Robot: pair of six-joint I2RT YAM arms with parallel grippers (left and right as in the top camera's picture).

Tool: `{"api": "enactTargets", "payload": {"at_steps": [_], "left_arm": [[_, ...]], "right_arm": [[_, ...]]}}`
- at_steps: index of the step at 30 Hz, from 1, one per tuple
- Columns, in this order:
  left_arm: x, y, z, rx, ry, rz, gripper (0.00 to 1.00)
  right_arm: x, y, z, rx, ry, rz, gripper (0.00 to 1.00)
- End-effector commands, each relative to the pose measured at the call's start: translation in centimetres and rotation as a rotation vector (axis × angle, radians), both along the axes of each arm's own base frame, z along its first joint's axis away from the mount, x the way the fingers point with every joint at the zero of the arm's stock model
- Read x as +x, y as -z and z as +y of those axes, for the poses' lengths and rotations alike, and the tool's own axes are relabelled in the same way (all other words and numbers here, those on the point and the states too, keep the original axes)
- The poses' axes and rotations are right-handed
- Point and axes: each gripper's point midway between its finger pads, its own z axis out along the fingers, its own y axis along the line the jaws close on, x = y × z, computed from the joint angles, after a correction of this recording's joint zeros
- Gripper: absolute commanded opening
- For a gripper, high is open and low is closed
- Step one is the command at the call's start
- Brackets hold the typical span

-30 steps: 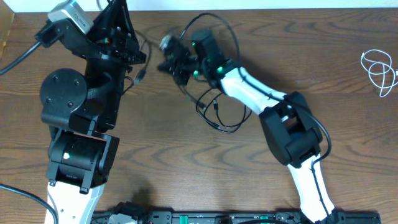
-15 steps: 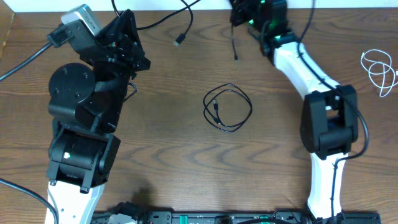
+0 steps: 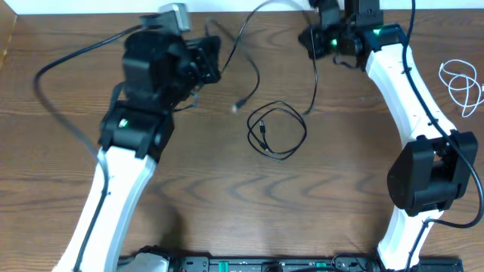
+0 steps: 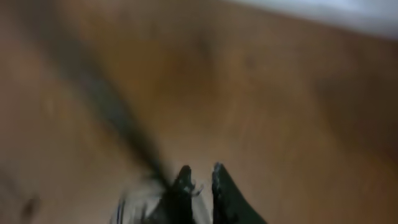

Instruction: Untangle cables

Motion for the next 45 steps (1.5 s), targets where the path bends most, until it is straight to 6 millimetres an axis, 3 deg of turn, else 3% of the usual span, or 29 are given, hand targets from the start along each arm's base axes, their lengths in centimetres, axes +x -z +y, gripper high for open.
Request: {"api": "enactTargets", "payload": {"at_steps": [1,5,7,9,14,20,26,34,39,40,41,42,44,45], "left_arm": [[-0.1,2.4,-3.0,-0.051,0.163,0.085,0.07],[0.7,4.0,-3.9,-0.089,0.190,0.137,0.07],[0.7,3.2,-4.2,-0.105,0.213,0.108,0.08],[0.7,1.2,-4.8,-0.142,0.249,0.040,0.07],[0.5,-2.4,-5.1,-0.226,0.257,-0.045,0.07],[-0.2,-5.1,-4.9,-0.288,0.251,-0.093,0.08],[-1.5,-7.6,-4.6,-0.324,0.256,-0.141,0.07],[-2.3,-8.7,-4.4,-0.331,0.259,-0.165,0.08],[-2.3,-8.6,-4.4,-0.331,0.259,-0.164,0.08],[-2.3,-8.6,-4.4,-0.330,0.258,-0.161,0.07],[-2.3,-8.6,-4.4,-0.330,0.258,-0.161,0.07],[-2.3,-8.5,-4.3,-0.329,0.257,-0.161,0.08],[-2.2,-8.5,-4.3,-0.327,0.254,-0.161,0.09],[-2.2,-8.2,-4.3,-0.324,0.253,-0.151,0.16]], "right_arm": [[-2.5,0.4,-0.1,-0.061,-0.123,0.018,0.17],[-5.5,1.8,-0.3,-0.120,-0.266,0.072,0.50],[-5.6,1.8,-0.3,-0.126,-0.285,0.065,0.56],[-5.5,0.8,1.0,-0.065,-0.354,0.007,0.64],[-5.7,-1.1,4.3,0.035,-0.517,-0.136,0.71],[-6.4,-0.9,8.6,0.045,-0.674,-0.249,0.80],[-5.0,0.4,11.0,0.076,-0.666,-0.276,0.78],[-6.4,0.5,14.9,0.122,-0.750,-0.314,0.69],[-5.4,0.0,15.7,0.120,-0.687,-0.323,0.43],[-4.6,-0.4,15.2,0.144,-0.635,-0.303,0.18],[-4.2,-0.5,14.8,0.156,-0.605,-0.286,0.08],[-3.7,-0.6,14.1,0.175,-0.557,-0.251,0.03],[-3.1,-0.7,13.1,0.197,-0.499,-0.205,0.01],[-2.2,-1.2,11.1,0.234,-0.396,-0.134,0.01]]}}
